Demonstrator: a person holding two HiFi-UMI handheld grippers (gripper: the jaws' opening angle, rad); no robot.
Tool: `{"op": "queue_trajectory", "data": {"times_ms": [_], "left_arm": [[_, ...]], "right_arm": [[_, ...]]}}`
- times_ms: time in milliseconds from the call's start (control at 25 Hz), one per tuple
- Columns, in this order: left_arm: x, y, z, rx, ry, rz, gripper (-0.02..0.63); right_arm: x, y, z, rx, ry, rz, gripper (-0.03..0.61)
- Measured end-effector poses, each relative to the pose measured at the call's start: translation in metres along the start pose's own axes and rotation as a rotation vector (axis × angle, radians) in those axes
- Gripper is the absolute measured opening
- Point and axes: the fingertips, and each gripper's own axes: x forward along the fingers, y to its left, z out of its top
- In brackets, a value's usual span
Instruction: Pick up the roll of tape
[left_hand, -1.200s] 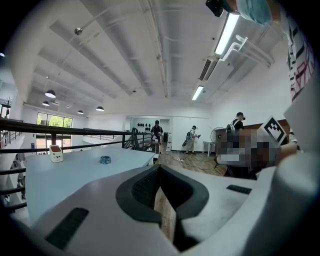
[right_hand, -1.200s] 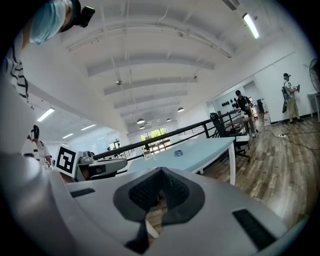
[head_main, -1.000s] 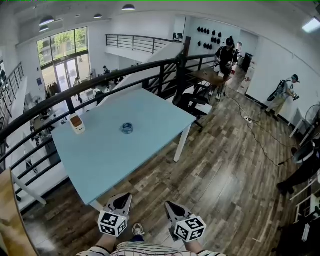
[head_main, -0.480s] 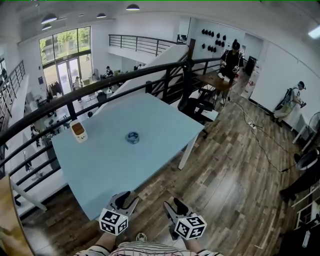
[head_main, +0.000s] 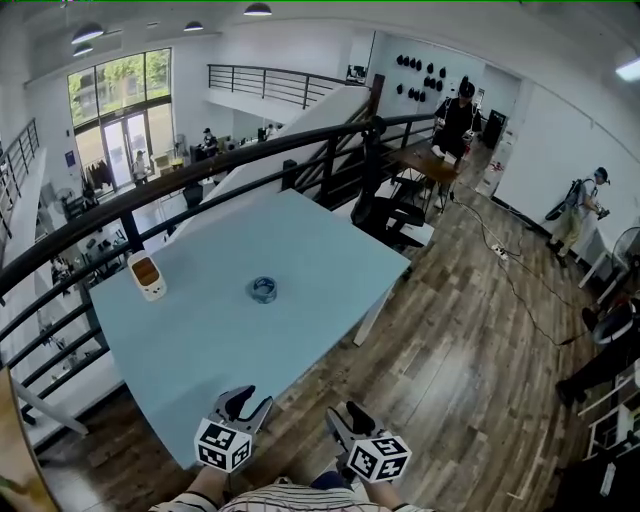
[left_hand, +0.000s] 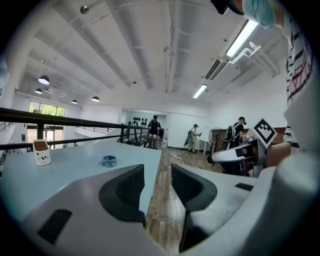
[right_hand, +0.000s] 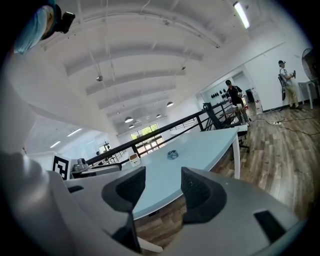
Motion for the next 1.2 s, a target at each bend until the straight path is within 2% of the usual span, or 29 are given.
{"op": "queue_trajectory", "data": {"times_ms": [240,600,760,960,1200], "left_arm": [[0.044,0.026,-0.004,-0.014,0.017,0.024,0.147],[0.114,0.054,0.031,-0.01,-0.004,0.149,0.147],[0.153,0.053,0.039,-0.003,-0.003,0.187,0.147],[0.196,0.058,0.045,0.057,0.025,0.234,0.147],[0.212,0.078,0.057,0.166,0.093,0.287,0.147]], "right_arm": [[0.046,-0.034,0.016,-0.004,0.021,0.009,0.216],[0.112,-0.086,0.072,-0.048,0.053,0.118,0.216],[0.132,-0.119,0.101,-0.065,0.051,0.158,0.215],[0.153,-0.16,0.12,-0.07,0.07,0.201,0.216],[0.17,-0.171,0.126,-0.076,0.116,0.259,0.215]]}}
